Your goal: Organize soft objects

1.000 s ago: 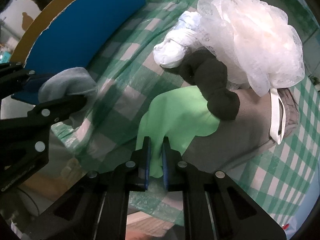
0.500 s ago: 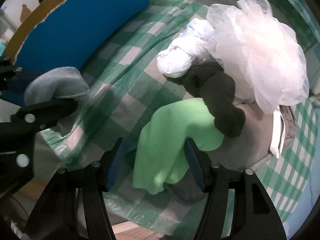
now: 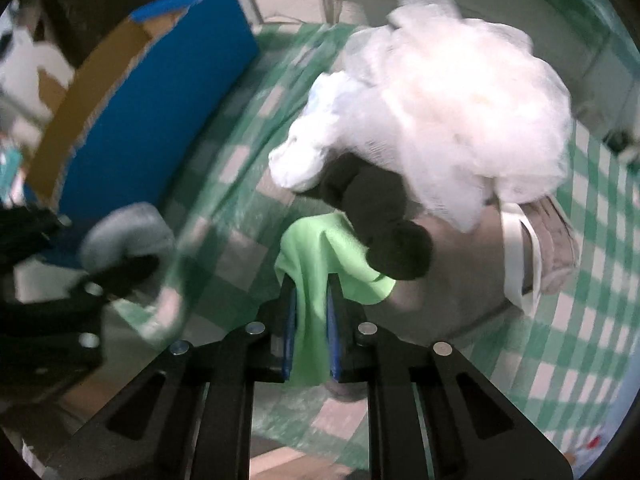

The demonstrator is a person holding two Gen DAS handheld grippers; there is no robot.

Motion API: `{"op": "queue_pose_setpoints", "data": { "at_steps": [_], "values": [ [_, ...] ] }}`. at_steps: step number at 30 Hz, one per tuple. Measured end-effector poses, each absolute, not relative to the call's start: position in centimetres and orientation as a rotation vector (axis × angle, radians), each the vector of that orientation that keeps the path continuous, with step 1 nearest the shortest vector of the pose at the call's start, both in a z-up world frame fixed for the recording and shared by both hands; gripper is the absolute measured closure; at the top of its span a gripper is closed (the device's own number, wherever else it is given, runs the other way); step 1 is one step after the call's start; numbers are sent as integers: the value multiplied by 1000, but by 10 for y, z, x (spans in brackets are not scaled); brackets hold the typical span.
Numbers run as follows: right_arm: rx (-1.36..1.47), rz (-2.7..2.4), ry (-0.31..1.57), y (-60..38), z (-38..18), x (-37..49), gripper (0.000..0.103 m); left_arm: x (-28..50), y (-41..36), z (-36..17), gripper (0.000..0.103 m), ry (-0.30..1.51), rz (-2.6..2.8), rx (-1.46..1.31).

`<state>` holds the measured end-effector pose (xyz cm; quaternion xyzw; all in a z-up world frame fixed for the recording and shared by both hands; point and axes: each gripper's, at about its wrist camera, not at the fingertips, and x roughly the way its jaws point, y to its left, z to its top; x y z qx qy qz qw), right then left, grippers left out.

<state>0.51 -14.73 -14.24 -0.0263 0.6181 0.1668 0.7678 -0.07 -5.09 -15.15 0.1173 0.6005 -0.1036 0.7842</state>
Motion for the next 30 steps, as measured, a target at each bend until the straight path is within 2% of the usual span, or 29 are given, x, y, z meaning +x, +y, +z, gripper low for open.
{"op": "queue_pose_setpoints", "data": {
  "at_steps": [6,10,11,12,13,14,15,30],
  "values": [
    [-23,359,1266,-161,-110,6,97,0,-49,-148,72,1286,-219,248],
    [-15,359,1243,-162,-95,2,96,0,-46,-144,72,1277,-217,240],
    [-8,355,1259,-163,-97,2,92,0,-45,-144,72,1277,-213,239],
    [-7,350,1283,-166,-96,1,77,0,-44,-144,72,1278,-210,237],
    [-14,339,1297,-165,-97,0,66,0,-43,-145,72,1281,-208,236],
    [-26,331,1299,-164,-100,-2,48,0,-43,-145,72,1283,-204,235],
    [-53,324,1298,-158,-109,-2,45,1,-42,-145,72,1285,-201,233],
    [-202,322,1348,-117,-171,8,45,5,-41,-149,72,1293,-207,229]
  ]
}}
